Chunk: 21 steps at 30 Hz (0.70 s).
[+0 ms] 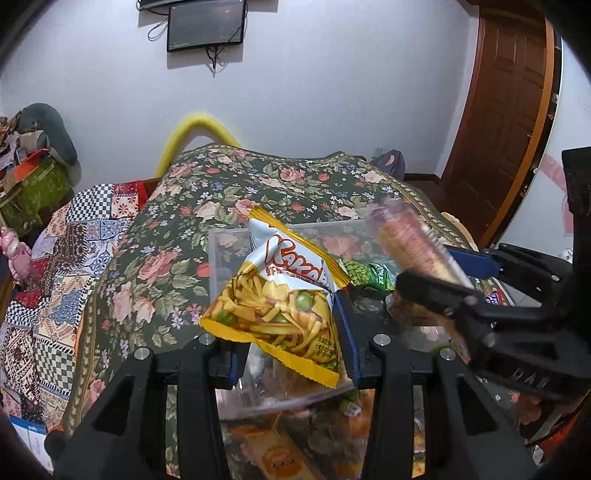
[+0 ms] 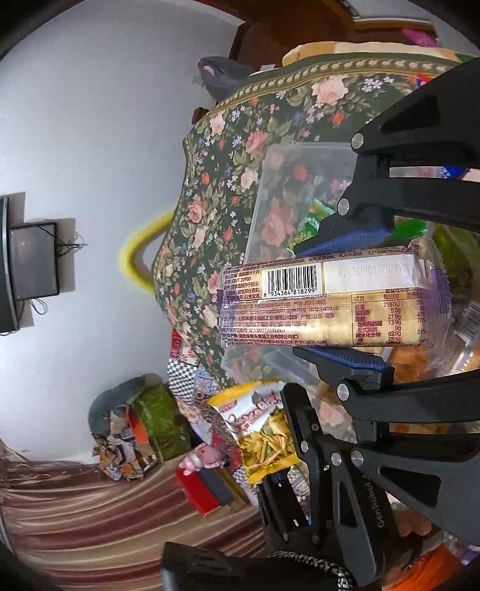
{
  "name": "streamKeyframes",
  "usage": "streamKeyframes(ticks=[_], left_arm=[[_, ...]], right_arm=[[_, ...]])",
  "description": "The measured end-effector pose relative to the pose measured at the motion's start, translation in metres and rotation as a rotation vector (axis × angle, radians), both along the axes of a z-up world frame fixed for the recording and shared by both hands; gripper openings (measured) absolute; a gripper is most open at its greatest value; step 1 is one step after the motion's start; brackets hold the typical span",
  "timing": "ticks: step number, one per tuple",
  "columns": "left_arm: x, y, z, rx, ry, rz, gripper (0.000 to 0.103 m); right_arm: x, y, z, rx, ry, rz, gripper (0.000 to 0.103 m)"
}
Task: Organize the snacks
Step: 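Carry the chip bag into the box and release while the right tool drops the wafer roll in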
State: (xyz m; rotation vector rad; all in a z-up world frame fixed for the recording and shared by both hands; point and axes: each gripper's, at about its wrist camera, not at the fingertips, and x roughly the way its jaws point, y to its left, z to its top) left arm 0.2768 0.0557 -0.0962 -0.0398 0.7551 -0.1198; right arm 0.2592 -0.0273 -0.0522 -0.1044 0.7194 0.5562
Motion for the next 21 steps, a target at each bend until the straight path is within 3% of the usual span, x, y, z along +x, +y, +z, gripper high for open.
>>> streamKeyframes(ticks=[14, 21], left_arm=[[0.036, 0.001, -0.027, -0.022, 0.057, -0.004, 0.042], [0.034, 0.008, -0.025, -0.033, 0.049, 0.026, 0.059]], right_arm=[[0.023, 0.007, -0.023, -0.071, 0.052, -0.019, 0.043], [0.021, 0.005, -0.023, -0.065, 0.085, -0.015, 0.043]])
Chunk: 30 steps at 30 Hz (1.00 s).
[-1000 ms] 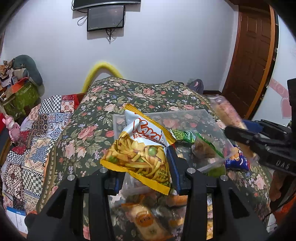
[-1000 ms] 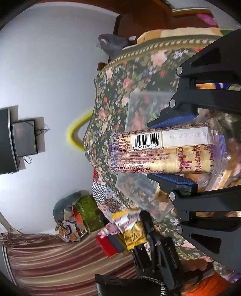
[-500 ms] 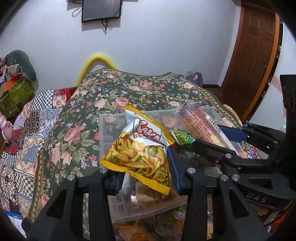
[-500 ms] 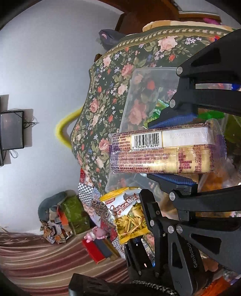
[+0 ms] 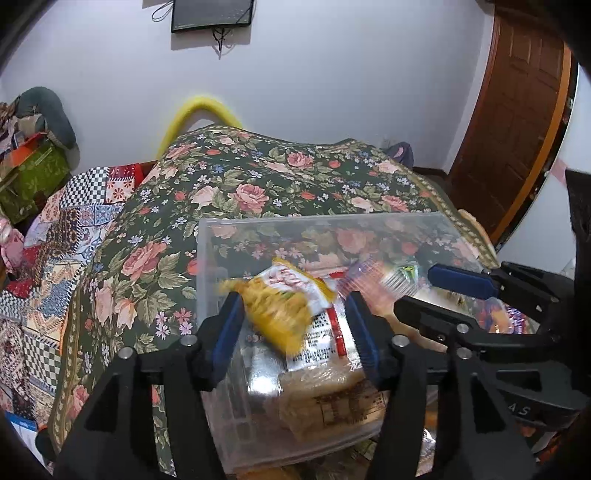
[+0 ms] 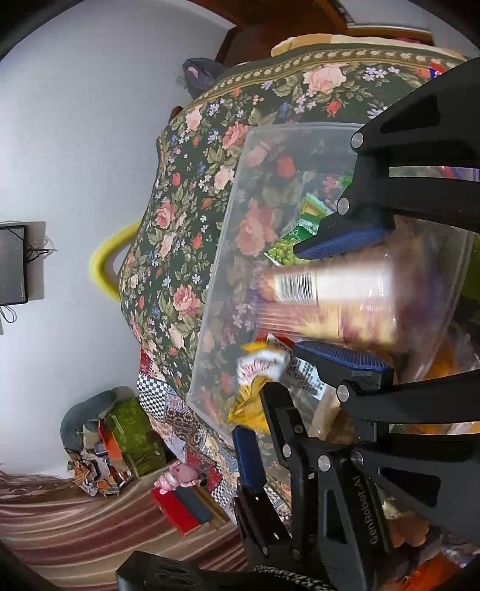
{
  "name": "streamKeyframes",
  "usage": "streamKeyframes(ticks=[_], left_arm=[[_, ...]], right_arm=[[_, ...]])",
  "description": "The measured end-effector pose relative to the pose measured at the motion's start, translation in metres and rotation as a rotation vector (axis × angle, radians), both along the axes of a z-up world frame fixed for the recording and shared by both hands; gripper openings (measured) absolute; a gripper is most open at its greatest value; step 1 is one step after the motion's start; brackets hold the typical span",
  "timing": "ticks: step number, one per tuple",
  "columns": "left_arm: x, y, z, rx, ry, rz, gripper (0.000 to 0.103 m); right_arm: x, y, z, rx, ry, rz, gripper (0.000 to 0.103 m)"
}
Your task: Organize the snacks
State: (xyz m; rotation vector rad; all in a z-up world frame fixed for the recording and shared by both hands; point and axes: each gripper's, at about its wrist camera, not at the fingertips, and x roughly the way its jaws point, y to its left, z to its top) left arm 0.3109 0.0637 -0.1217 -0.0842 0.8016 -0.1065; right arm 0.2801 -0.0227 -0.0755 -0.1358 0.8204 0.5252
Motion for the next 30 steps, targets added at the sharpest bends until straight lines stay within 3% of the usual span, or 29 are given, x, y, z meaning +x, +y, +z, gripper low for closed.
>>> streamKeyframes(ticks=[10, 15, 20, 30], left_arm=[[-0.042, 0.002, 0.031, 0.009, -0.067, -0.023, 0.065], [-0.066, 0.007, 0.034, 0.002, -0.062, -0.035, 0.069], [-0.093, 0.012, 0.025, 0.021, -0.034, -0.042, 0.070], [-0.131, 0.019, -0.020, 0.022, 0.093, -0.033, 0.071]], right_arm=[[-0.032, -0.011, 0.024, 0.028, -0.052, 0.049, 0.044], [-0.054, -0.022, 0.032, 0.044, -0.073, 0.064, 0.045], [-0.072, -0.030, 0.028, 0.054, -0.060, 0.085, 0.051], [-0.105, -0.032, -0.003, 0.022, 0.013, 0.130, 0.051]])
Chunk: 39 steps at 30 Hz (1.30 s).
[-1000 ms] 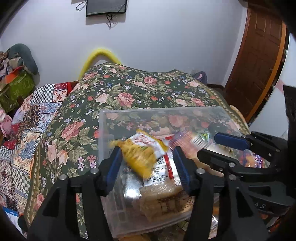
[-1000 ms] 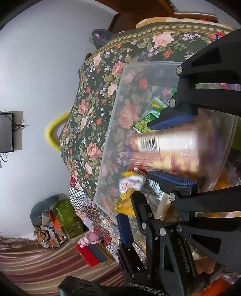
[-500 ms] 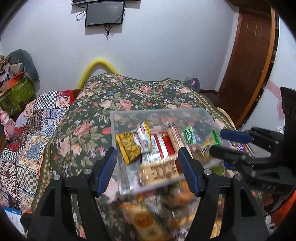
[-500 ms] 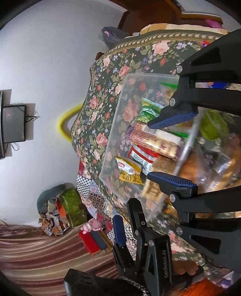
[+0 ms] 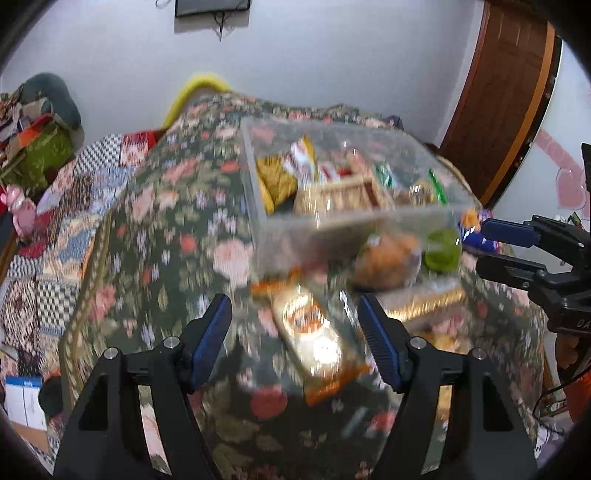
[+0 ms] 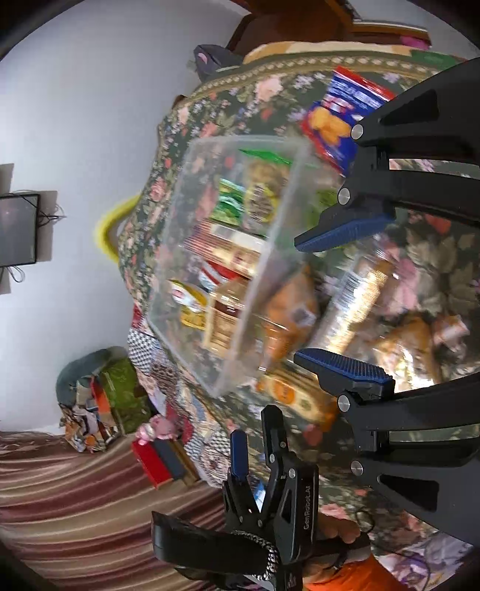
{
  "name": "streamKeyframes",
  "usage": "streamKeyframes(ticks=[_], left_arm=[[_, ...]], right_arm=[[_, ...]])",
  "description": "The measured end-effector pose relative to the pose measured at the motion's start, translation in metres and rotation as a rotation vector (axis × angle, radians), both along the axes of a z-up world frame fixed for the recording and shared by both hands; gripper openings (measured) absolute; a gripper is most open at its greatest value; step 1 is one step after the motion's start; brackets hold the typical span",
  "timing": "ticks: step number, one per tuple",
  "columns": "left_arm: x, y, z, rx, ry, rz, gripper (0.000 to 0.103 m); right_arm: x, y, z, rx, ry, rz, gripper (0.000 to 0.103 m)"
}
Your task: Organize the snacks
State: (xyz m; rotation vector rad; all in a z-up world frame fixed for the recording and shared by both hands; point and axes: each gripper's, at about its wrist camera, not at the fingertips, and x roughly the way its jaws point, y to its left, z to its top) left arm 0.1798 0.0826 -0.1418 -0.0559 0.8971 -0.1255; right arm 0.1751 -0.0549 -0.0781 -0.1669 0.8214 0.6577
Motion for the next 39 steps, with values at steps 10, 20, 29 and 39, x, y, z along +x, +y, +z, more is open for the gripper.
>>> streamKeyframes(ticks=[10, 20, 29, 39], left_arm=[[0.009, -0.010, -0.040, -0.023, 0.089, 0.010, 0.071], [0.020, -0.008, -0.057, 0.015, 0.071, 0.058, 0.065], [0.011, -0.006, -0.057, 0.025, 0.046, 0.075, 0.036], [-0.015, -0.016, -0.042, 0.021, 0.023, 0.054, 0.034]], right_arm=[[0.008, 0.022, -0.041, -0.070, 0.078, 0.037, 0.057], [0.017, 0.034, -0.060, -0.083, 0.134, 0.067, 0.070], [0.005, 0.021, -0.054, -0.073, 0.100, 0.080, 0.041], [0.001, 0.017, -0.043, -0.054, 0.082, 0.082, 0.025]])
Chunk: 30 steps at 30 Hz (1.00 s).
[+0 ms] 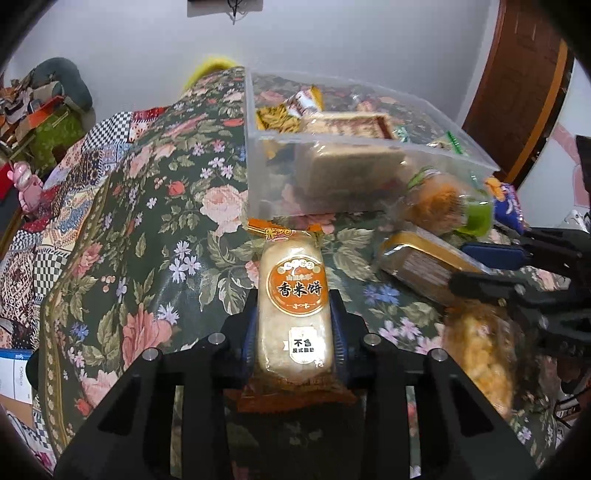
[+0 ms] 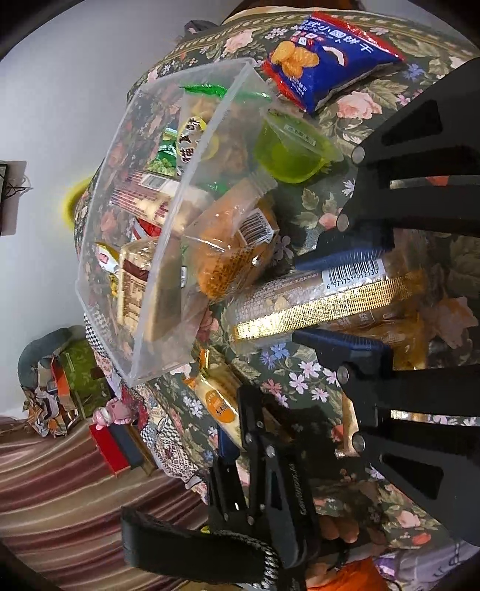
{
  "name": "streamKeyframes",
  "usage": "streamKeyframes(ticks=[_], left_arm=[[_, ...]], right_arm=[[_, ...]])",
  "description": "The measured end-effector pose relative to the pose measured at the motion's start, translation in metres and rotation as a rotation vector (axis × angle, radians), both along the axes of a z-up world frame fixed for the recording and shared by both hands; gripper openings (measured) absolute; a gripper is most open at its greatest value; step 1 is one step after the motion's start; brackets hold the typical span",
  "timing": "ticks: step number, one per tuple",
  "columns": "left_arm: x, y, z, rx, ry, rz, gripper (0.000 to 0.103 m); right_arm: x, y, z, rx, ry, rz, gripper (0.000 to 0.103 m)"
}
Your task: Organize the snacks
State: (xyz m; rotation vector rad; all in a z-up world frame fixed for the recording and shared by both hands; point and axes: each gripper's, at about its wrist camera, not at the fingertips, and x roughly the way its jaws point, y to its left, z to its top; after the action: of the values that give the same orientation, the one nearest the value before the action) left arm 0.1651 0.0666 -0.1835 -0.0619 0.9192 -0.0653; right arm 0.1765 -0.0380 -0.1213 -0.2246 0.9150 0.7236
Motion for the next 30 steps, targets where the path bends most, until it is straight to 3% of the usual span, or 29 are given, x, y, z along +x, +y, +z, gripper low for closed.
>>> streamKeyframes(ticks=[2, 7, 12, 15, 21, 30], left_arm=[[-0.005, -0.002, 0.006, -0.009, -0.011, -0.007, 0.034], [-0.012, -0.007, 0.015, -0.016, -0.024, -0.015, 0.034], [-0.016, -0.009, 0.015, -0.019, -0.020, -0.024, 0.034], [-0.016, -0.009, 0.015, -0.024, -0.016, -0.019, 0.034], [-0.015, -0.004, 0.018, -0.029, -0.022, -0.001, 0.034], [-0.013, -0.005, 0.042, -0.037, -0.076, 0.008, 0.034]], right_arm=[[0.003, -0.001, 0.001, 0.006, 0.011, -0.007, 0.024], [0.014, 0.003, -0.006, 0.018, 0.087, -0.005, 0.034], [0.016, 0.016, -0.026, -0.022, 0.104, 0.018, 0.044], [0.010, 0.022, -0.028, -0.043, 0.047, 0.019, 0.043], [0.004, 0.026, -0.016, -0.056, 0.021, 0.035, 0.034], [-0.009, 0.005, 0.016, 0.014, -0.029, 0.026, 0.033]])
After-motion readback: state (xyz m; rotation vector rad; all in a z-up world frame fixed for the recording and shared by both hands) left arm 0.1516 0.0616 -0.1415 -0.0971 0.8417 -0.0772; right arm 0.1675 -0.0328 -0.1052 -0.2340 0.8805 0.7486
